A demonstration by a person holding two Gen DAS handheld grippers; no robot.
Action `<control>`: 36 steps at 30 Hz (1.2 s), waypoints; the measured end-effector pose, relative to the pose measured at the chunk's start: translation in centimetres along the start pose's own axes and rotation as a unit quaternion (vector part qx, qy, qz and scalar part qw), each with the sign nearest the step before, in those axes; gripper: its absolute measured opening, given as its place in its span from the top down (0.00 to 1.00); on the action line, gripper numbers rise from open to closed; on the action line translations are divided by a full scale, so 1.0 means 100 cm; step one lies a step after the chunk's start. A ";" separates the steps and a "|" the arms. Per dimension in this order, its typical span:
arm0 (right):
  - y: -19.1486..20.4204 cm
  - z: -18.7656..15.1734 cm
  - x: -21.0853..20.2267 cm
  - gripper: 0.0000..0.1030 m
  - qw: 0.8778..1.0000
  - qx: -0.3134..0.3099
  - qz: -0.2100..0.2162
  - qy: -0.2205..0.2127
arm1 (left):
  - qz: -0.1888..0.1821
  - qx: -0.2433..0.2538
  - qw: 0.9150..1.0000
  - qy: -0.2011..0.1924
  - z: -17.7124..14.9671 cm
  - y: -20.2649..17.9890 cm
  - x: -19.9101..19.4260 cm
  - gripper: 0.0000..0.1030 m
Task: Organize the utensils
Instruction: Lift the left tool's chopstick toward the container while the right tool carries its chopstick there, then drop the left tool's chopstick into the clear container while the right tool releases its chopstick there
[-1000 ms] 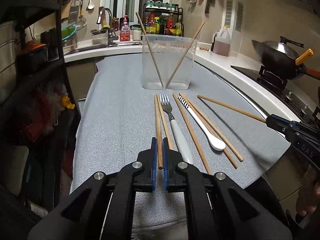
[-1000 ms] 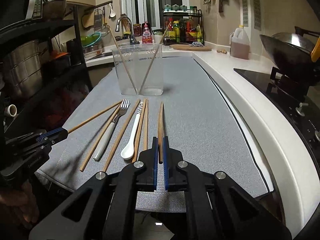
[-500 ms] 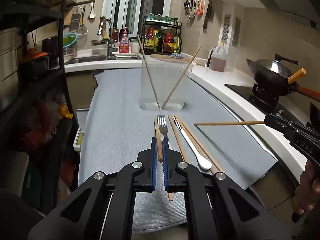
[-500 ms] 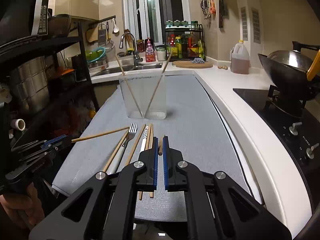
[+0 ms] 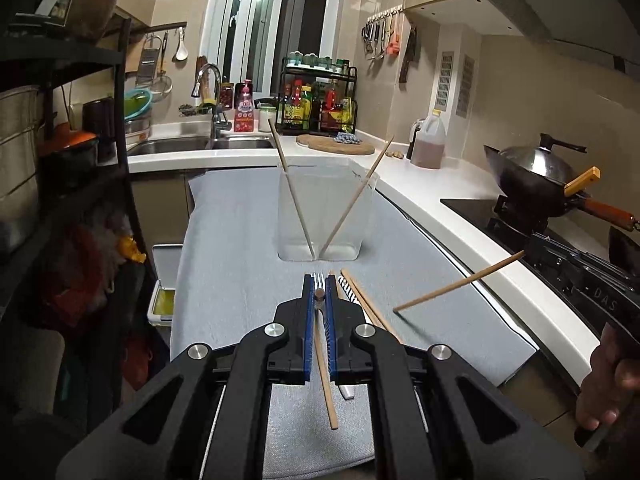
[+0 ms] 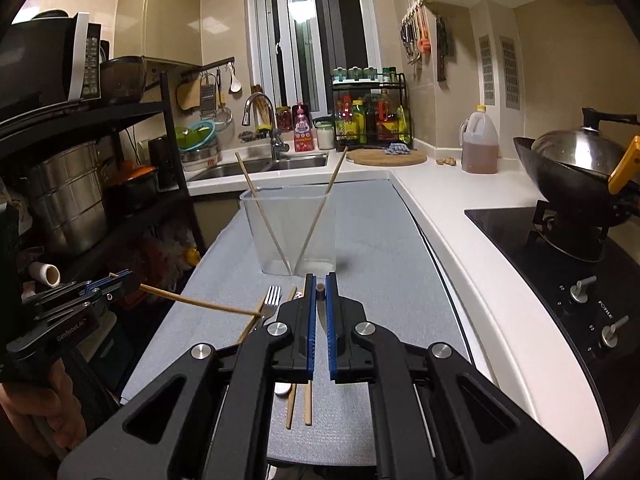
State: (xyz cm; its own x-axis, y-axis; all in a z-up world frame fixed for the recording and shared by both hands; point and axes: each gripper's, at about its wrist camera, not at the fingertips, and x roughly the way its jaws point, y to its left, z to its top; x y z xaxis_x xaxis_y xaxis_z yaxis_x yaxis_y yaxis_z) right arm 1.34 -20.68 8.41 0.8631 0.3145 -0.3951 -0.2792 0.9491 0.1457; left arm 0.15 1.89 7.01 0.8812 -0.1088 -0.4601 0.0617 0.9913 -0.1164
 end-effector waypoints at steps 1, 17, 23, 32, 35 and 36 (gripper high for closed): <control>0.000 0.002 -0.001 0.95 1.000 0.001 0.001 -0.002 | 0.001 0.001 1.000 -0.004 0.003 -0.001 -0.002 0.95; 0.009 0.037 0.009 0.95 1.000 0.007 0.024 -0.014 | -0.012 -0.011 1.000 0.007 0.048 0.007 0.007 0.95; 0.007 0.047 0.024 0.95 0.999 0.014 0.034 -0.013 | -0.016 -0.007 1.000 0.021 0.065 0.007 0.023 0.95; 0.002 0.089 0.049 0.95 0.998 0.011 0.057 -0.018 | -0.024 -0.017 0.999 0.043 0.116 0.021 0.044 0.95; 0.001 0.110 0.057 0.95 0.998 0.011 0.063 -0.029 | -0.026 -0.021 0.999 0.040 0.138 0.026 0.048 0.95; 0.001 0.118 0.060 0.95 0.997 0.011 0.065 -0.033 | -0.028 -0.021 0.999 0.038 0.146 0.028 0.049 0.95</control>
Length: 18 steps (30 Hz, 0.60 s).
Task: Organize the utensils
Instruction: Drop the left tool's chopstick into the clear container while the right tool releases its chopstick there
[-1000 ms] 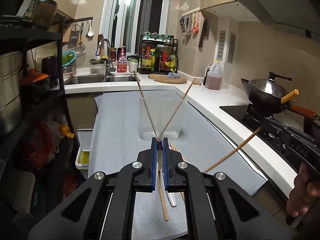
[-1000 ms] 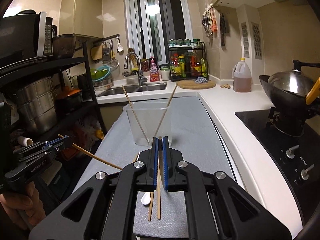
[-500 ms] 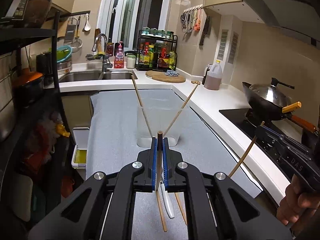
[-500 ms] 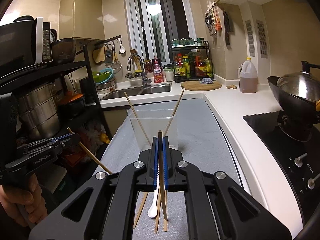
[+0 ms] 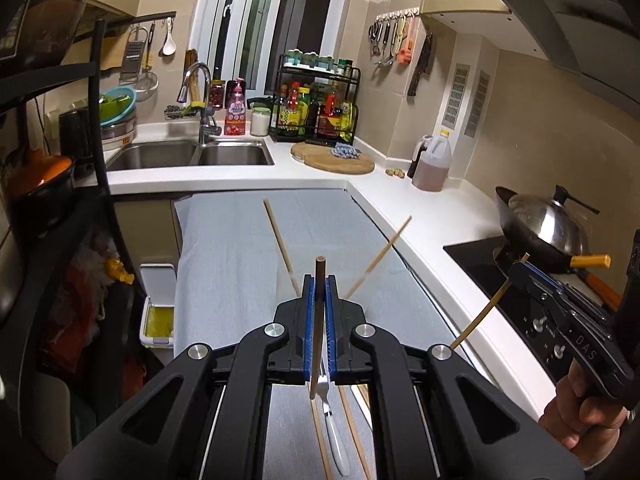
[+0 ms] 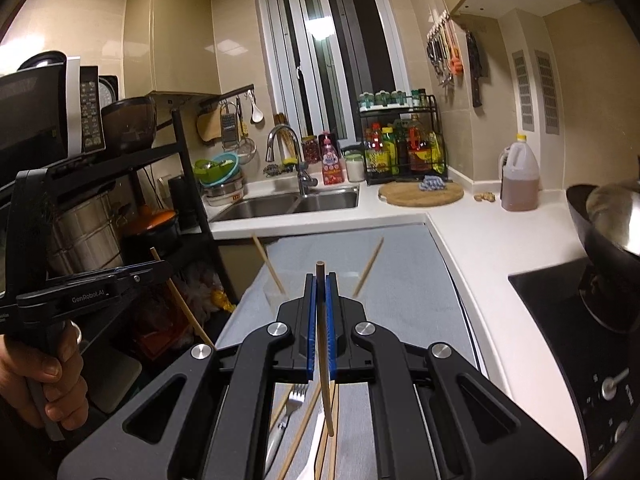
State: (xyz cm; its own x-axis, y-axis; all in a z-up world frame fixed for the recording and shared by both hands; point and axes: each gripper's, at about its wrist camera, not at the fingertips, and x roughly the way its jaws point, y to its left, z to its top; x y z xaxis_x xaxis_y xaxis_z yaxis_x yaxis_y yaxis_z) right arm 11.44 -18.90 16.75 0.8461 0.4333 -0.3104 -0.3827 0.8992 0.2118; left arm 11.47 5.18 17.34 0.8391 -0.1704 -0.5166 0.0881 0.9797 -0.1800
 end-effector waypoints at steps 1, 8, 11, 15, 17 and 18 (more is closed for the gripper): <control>0.000 0.009 0.004 0.95 1.000 0.001 0.004 -0.006 | -0.002 0.000 1.000 -0.005 0.011 0.002 0.000 0.95; 0.001 0.077 0.022 0.95 0.998 -0.004 0.017 -0.061 | -0.003 0.002 0.999 -0.049 0.074 0.001 0.001 0.95; 0.001 0.099 0.036 0.95 0.997 -0.008 0.019 -0.074 | -0.005 -0.001 0.998 -0.068 0.097 0.001 0.008 0.95; 0.000 0.109 0.062 0.95 0.997 -0.012 0.015 -0.079 | -0.002 -0.006 0.997 -0.074 0.110 0.005 0.027 0.95; -0.002 0.106 0.076 0.95 0.997 -0.010 0.012 -0.071 | 0.000 -0.011 0.998 -0.058 0.108 0.010 0.045 0.95; -0.004 0.103 0.083 0.95 0.998 -0.009 0.010 -0.064 | 0.000 -0.011 0.999 -0.051 0.107 0.013 0.052 0.95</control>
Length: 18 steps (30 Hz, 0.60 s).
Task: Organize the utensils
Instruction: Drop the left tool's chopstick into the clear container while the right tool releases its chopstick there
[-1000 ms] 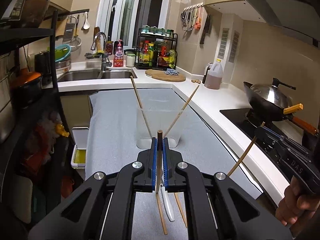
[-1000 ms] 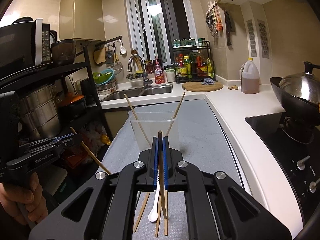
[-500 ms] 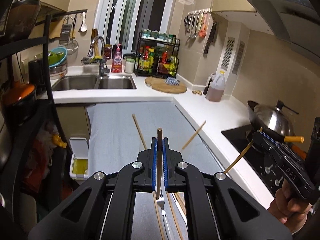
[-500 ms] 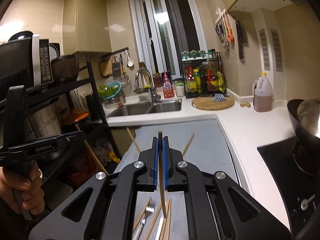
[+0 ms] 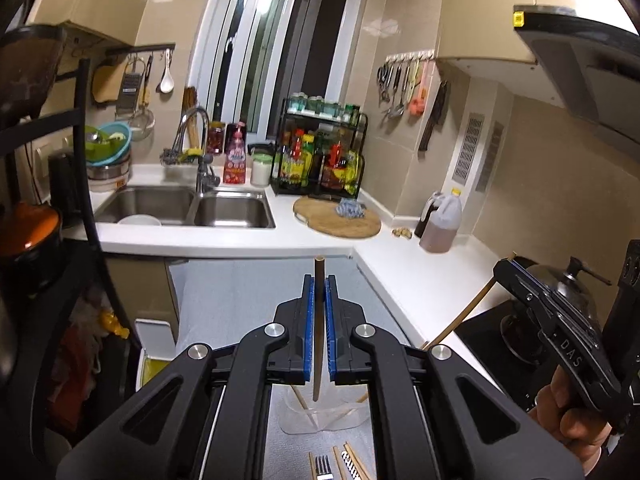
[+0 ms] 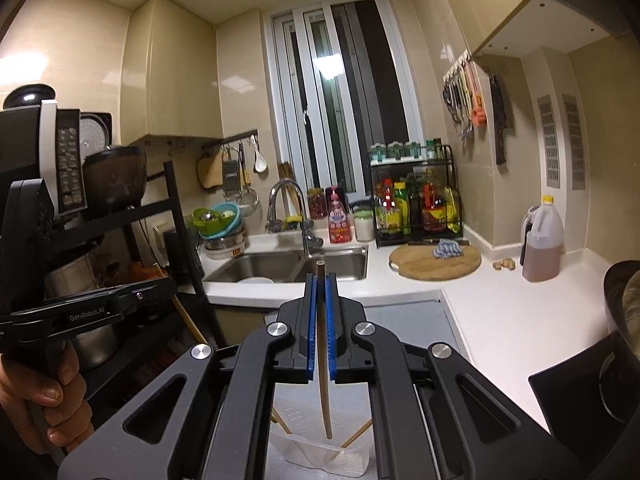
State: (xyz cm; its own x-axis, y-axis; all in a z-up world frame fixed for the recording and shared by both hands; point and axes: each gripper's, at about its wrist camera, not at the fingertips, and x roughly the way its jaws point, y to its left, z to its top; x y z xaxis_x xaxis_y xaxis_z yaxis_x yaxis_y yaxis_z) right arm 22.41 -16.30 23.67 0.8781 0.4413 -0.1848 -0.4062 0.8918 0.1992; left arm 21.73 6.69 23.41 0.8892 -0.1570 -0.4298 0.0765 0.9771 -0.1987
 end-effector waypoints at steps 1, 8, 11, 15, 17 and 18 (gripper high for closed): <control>-0.002 -0.004 0.007 0.95 1.000 0.002 -0.001 0.006 | 0.001 0.001 1.000 0.009 -0.004 0.001 0.008 0.95; -0.010 -0.037 0.041 0.95 0.999 0.000 -0.009 0.053 | 0.010 0.003 0.998 0.067 -0.038 0.013 0.056 0.95; -0.012 -0.052 0.051 0.95 0.997 -0.009 -0.009 0.074 | 0.007 -0.001 0.997 0.083 -0.049 0.017 0.069 0.95; -0.015 -0.068 0.060 0.95 0.995 -0.011 -0.011 0.097 | 0.006 -0.005 0.995 0.095 -0.058 0.020 0.080 0.95; -0.017 -0.075 0.065 0.95 0.994 -0.011 -0.013 0.110 | 0.005 -0.008 0.995 0.099 -0.060 0.023 0.084 0.95; -0.018 -0.077 0.068 0.95 0.993 -0.011 -0.013 0.115 | 0.005 -0.008 0.995 0.100 -0.060 0.023 0.086 0.95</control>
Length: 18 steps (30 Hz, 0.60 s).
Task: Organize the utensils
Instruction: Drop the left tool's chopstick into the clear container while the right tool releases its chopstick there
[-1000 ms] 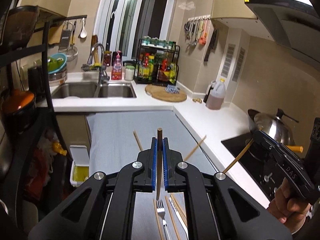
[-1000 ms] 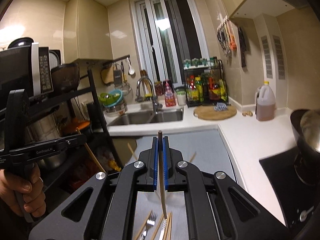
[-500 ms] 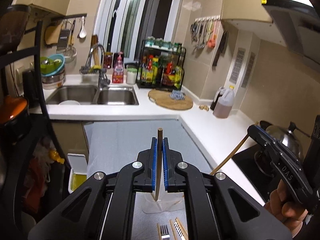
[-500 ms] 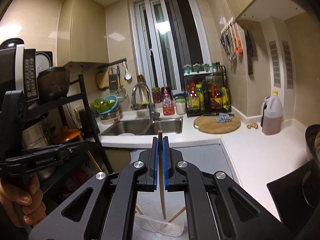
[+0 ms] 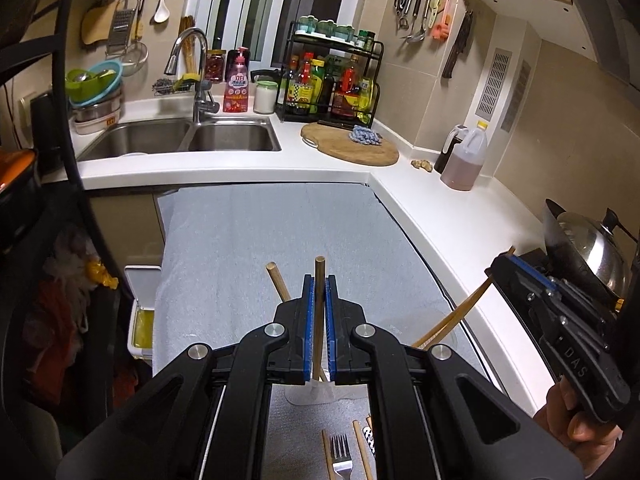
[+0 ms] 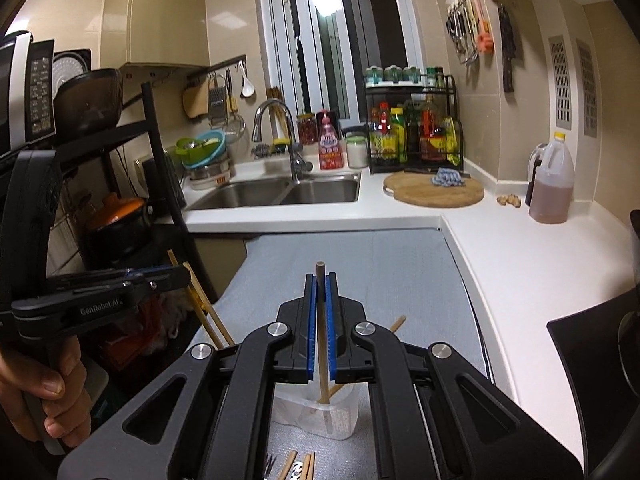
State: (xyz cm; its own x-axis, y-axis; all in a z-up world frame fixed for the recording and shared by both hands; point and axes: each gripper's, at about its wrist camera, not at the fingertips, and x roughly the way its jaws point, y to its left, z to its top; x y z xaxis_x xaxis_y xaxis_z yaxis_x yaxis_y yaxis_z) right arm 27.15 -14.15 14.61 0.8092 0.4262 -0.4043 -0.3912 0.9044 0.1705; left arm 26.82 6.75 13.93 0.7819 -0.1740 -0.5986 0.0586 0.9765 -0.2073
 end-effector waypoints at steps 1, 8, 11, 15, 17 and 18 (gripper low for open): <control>0.000 -0.002 0.002 0.95 1.000 0.000 -0.001 0.004 | 0.000 -0.001 1.000 0.001 0.000 0.000 0.001 0.95; 0.001 -0.008 0.008 0.93 1.000 -0.004 -0.008 0.017 | -0.004 -0.008 1.000 0.013 -0.002 0.004 0.009 0.93; 0.000 -0.008 0.006 0.67 1.000 -0.002 -0.023 0.017 | -0.001 -0.006 1.000 0.002 -0.002 0.004 0.000 0.72; -0.001 -0.008 -0.007 0.45 0.999 0.003 -0.045 0.010 | 0.005 0.001 1.000 -0.020 -0.003 0.002 -0.020 0.55; 0.000 -0.009 -0.018 0.31 0.998 -0.001 -0.061 0.001 | 0.010 0.007 0.999 -0.036 -0.007 -0.001 -0.035 0.47; 0.001 -0.010 -0.026 0.20 0.997 -0.005 -0.070 -0.008 | 0.013 0.011 0.999 -0.042 -0.009 -0.002 -0.041 0.43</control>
State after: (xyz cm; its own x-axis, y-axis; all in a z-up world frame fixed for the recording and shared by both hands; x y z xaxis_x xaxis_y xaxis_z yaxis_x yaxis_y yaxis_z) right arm 24.57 -15.19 14.83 0.8632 0.2957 -0.4092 -0.2776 0.9550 0.1045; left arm 23.02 7.15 15.78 0.8331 -0.1379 -0.5356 0.0498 0.9832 -0.1756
